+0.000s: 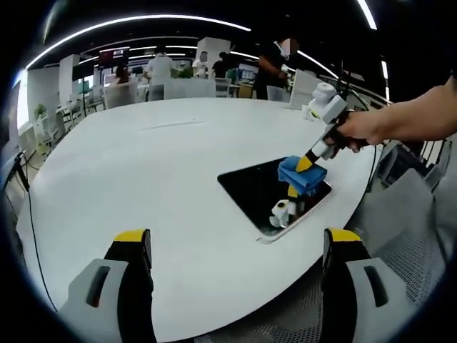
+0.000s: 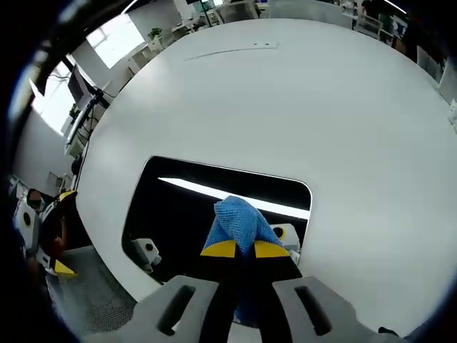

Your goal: Wipe the mirror surface with the cleaning cloth until all visible marks leave the cleaned area.

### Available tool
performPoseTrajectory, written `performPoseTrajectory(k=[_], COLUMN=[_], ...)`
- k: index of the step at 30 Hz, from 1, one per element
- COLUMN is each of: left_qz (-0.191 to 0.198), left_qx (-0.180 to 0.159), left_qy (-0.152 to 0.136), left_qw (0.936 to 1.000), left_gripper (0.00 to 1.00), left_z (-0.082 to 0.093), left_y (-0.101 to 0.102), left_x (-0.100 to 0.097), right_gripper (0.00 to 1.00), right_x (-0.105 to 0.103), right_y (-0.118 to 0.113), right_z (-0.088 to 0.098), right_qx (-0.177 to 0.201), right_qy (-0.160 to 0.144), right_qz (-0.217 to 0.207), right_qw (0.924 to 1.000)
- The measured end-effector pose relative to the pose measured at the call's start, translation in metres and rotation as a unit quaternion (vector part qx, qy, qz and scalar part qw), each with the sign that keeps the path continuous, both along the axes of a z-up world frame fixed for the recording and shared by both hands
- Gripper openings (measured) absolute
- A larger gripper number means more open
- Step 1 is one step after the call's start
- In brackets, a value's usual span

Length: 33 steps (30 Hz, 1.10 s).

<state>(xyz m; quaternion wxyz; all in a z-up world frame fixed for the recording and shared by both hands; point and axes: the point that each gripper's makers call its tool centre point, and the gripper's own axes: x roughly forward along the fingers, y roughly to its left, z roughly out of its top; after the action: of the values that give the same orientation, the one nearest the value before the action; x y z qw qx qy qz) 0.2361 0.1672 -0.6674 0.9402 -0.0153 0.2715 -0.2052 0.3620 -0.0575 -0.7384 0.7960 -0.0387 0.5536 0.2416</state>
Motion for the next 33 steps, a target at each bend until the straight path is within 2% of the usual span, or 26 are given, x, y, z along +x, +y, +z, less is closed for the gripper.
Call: performPoseTrajectory(k=[5,15,17,19,33], left_qz=[0.0,-0.001,0.001,-0.002,-0.006], left_qx=[0.009,0.003,0.01,0.005,0.007], left_qy=[-0.006,-0.004,-0.013,-0.005,-0.005], left_qw=[0.9999,1.0,0.9999,1.0,0.9999], left_gripper=[0.99,0.99,0.99,0.99,0.99], left_z=[0.001,0.001,0.002,0.001,0.001], left_y=[0.002,0.001,0.003,0.001,0.0], left_x=[0.0,0.0,0.002,0.0,0.002], right_gripper=[0.0,0.0,0.0,0.0,0.0], right_x=[-0.002,-0.001,0.001,0.002,0.006], right_y=[-0.007,-0.024,-0.027,-0.03,-0.041], right_z=[0.002,0.003,0.002,0.001,-0.002], right_qx=[-0.005,-0.017,-0.019,-0.022,-0.02], right_qy=[-0.001,-0.001,0.0,0.0,-0.004], right_qz=[-0.004,-0.012,-0.014,-0.014,-0.039], right_qw=[1.0,0.9998,0.9997,0.9997,0.999])
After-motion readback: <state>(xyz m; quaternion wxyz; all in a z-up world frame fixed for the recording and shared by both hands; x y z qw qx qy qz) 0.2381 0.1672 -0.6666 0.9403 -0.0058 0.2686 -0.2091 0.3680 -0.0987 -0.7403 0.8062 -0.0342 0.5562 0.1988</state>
